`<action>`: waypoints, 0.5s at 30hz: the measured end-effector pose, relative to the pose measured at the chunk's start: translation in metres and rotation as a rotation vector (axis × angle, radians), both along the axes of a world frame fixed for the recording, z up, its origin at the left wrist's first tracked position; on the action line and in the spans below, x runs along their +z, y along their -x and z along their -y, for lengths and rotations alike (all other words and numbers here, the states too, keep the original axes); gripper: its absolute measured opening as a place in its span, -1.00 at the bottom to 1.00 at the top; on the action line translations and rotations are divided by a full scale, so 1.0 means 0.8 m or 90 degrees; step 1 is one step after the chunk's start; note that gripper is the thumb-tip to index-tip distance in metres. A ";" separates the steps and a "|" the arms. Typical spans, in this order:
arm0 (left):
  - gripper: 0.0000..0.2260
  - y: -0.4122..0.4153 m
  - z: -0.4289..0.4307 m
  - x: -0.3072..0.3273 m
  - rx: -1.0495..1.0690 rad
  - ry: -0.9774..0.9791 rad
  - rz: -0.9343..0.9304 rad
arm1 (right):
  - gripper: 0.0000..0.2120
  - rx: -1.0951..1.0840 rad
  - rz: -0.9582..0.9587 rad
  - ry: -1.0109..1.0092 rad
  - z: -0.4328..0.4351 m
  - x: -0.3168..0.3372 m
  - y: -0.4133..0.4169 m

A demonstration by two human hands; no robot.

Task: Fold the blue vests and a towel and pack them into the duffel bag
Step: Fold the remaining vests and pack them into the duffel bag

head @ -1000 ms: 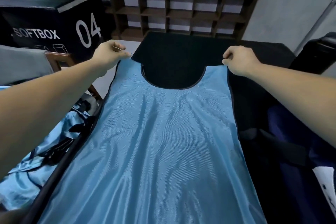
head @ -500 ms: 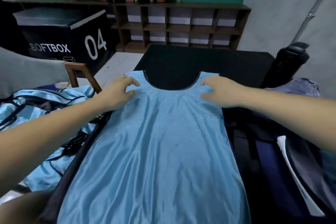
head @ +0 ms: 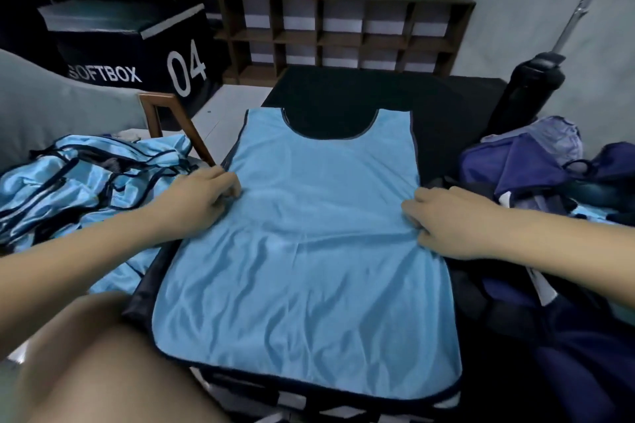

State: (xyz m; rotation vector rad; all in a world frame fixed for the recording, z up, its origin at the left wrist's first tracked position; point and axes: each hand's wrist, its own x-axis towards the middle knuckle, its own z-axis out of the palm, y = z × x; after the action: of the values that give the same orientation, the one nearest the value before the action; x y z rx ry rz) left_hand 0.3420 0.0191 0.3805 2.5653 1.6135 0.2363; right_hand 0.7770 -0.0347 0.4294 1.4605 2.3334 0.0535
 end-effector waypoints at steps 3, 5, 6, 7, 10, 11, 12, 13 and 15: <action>-0.64 0.010 0.006 0.013 0.010 0.017 -0.017 | -0.86 0.014 0.025 -0.050 0.005 -0.001 -0.004; -0.74 0.005 0.020 0.017 0.007 0.002 -0.025 | -0.85 0.088 -0.001 -0.166 0.015 -0.011 -0.005; -0.78 0.000 0.030 0.018 -0.001 -0.014 -0.015 | -0.85 0.106 -0.036 -0.194 0.024 -0.013 -0.002; -0.81 -0.007 0.045 0.019 -0.010 -0.026 0.006 | -0.86 0.125 -0.077 -0.207 0.035 -0.013 0.003; -0.74 -0.031 0.097 0.020 -0.063 -0.047 0.069 | -0.88 0.163 -0.173 -0.201 0.076 -0.011 0.020; -0.71 -0.037 0.113 0.018 -0.085 -0.052 0.079 | -0.86 0.170 -0.197 -0.193 0.090 -0.012 0.024; -0.72 -0.042 0.128 0.014 -0.105 -0.061 0.082 | -0.82 0.176 -0.215 -0.183 0.105 -0.015 0.028; -0.75 -0.047 0.142 0.009 -0.122 -0.070 0.081 | -0.80 0.181 -0.227 -0.174 0.120 -0.020 0.031; -0.75 -0.058 0.167 0.001 -0.146 -0.085 0.078 | -0.79 0.188 -0.236 -0.162 0.145 -0.031 0.034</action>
State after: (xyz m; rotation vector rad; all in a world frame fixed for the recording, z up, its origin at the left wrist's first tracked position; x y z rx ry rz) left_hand 0.3885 -0.1141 0.3811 2.7443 1.2910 0.4840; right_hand 0.7499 -0.1510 0.4048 1.3104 2.9244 0.1788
